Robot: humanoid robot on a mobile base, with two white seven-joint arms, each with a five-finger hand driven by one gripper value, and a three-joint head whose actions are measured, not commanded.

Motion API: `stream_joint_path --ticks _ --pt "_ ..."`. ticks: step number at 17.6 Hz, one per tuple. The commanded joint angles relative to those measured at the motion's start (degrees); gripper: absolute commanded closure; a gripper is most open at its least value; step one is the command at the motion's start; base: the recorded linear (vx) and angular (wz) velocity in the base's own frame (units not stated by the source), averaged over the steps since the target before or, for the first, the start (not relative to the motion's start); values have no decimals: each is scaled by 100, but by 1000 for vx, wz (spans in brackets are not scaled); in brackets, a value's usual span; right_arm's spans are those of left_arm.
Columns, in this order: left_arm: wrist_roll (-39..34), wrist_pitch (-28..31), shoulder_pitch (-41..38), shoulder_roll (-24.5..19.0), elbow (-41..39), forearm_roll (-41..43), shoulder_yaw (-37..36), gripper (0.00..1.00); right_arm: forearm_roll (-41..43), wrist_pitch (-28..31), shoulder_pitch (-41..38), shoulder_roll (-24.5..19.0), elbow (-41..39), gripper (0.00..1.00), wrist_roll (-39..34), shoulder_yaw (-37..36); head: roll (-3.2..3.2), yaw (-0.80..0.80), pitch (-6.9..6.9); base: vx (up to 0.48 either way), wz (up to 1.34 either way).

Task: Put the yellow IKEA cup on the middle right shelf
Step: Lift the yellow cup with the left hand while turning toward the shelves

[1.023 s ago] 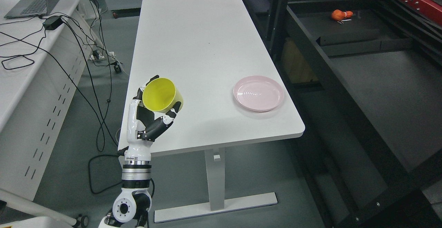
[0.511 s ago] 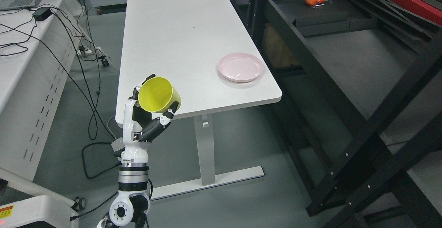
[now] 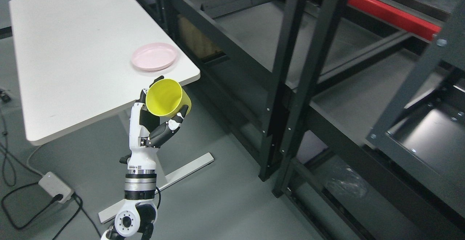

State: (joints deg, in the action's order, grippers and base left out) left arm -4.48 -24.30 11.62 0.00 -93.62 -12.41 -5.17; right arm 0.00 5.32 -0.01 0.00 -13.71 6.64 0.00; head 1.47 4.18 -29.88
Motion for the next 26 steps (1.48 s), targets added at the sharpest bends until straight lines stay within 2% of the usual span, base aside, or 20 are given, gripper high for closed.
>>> stream_joint_path --ticks 1,11,22,26 --pt "0 4 7 -100 -25 2 -2 100 141 5 -78 100 0 1 4 97 0 0 0 -172 -701" --pt "-18 4 7 -100 -33 2 -107 100 141 5 -78 100 0 1 4 97 0 0 0 -141 -738" --pt "-18 -5 24 -100 -33 2 -327 99 141 5 -78 100 0 1 4 97 0 0 2 19 -544" --pt "0 -345 50 -100 -121 2 -546 99 141 5 -78 100 0 1 4 97 0 0 2 68 -268"
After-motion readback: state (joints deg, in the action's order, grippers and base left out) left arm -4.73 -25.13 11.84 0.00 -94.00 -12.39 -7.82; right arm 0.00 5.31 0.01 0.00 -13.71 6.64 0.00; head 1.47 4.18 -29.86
